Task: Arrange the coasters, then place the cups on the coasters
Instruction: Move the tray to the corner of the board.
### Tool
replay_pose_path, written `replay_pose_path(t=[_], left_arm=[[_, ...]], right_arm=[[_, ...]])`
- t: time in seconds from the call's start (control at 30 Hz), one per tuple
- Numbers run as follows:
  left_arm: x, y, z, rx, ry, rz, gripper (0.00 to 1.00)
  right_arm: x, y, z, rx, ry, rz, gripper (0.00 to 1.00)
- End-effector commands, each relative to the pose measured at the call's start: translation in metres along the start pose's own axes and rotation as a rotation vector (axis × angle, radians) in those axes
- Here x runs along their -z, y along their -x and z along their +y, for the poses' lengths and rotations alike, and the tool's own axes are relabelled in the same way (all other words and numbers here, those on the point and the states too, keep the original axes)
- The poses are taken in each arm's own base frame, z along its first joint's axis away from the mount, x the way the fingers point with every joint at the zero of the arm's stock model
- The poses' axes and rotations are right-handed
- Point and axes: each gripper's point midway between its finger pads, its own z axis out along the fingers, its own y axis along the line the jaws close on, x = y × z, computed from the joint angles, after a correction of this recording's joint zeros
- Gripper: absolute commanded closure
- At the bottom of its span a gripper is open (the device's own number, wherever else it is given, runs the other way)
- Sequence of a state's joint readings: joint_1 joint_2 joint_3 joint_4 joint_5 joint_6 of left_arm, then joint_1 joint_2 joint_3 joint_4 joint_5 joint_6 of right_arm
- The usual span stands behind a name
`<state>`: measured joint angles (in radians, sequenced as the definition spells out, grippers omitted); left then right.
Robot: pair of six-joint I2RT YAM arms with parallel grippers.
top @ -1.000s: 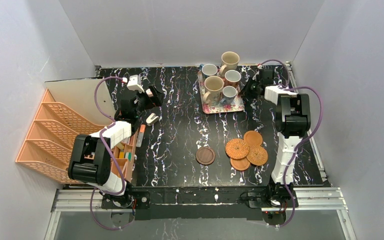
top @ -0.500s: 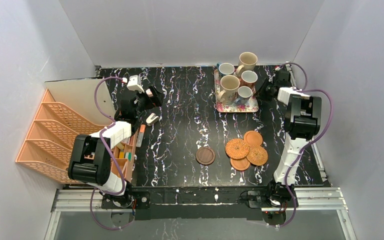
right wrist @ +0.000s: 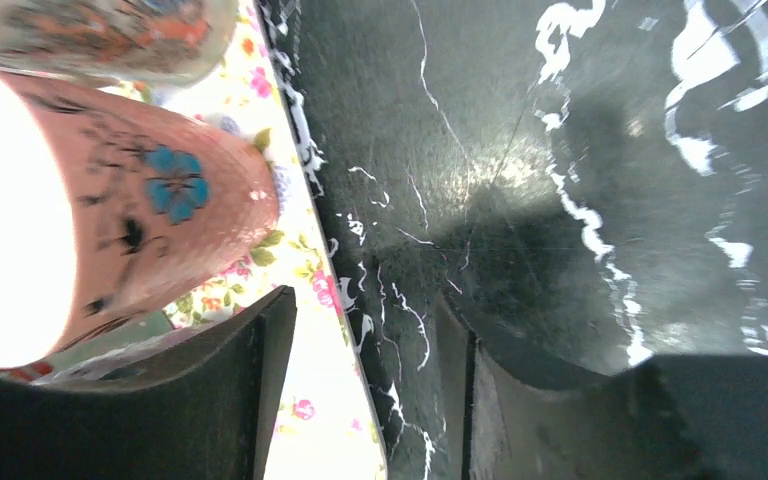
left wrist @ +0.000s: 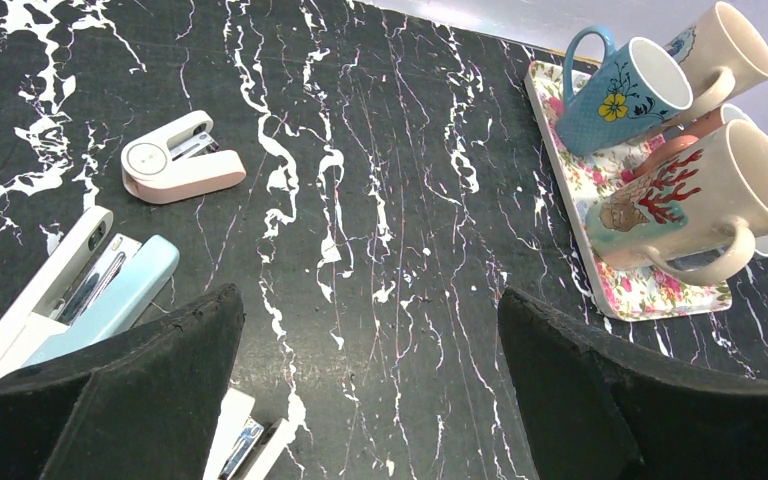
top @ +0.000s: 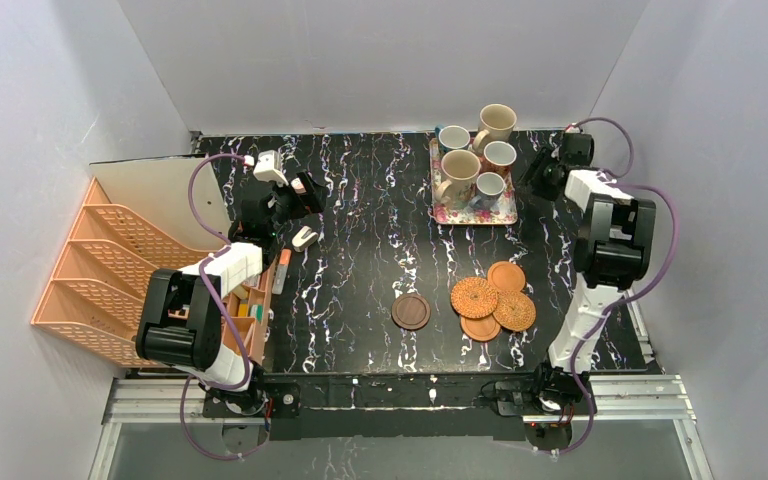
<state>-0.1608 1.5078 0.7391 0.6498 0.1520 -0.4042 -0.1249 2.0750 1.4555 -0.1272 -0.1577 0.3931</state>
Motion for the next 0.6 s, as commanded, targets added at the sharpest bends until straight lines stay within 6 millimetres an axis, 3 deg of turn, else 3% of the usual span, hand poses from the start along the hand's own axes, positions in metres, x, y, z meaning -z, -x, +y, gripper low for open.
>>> replay_pose_path(t=[0.0,0.1,0.27,0.3,0.4,0.57], left_arm=[[0.006,0.018,-0.003,-0.024,-0.002,-0.05,0.04],[0.009,0.025,-0.002,-0.048,0.013,-0.072,0.02],[0.014,0.041,-0.008,-0.098,0.003,-0.101,0.02],[0.015,0.044,-0.008,-0.114,0.002,-0.105,0.02],[0.016,0.052,-0.007,-0.175,0.018,-0.105,0.02],[0.019,0.072,-0.008,-0.338,0.042,-0.065,0.02]], right_arm=[[0.061,0.073,0.038,0.094,0.009,-0.229,0.34],[0.085,0.09,0.06,0.164,0.006,-0.315,0.2],[0.127,0.106,0.102,0.282,0.038,-0.423,0.08],[0.135,0.102,0.121,0.333,0.063,-0.443,0.03],[0.161,0.092,0.162,0.493,0.131,-0.482,0.02],[0.207,0.058,0.214,0.713,0.23,-0.467,0.02]])
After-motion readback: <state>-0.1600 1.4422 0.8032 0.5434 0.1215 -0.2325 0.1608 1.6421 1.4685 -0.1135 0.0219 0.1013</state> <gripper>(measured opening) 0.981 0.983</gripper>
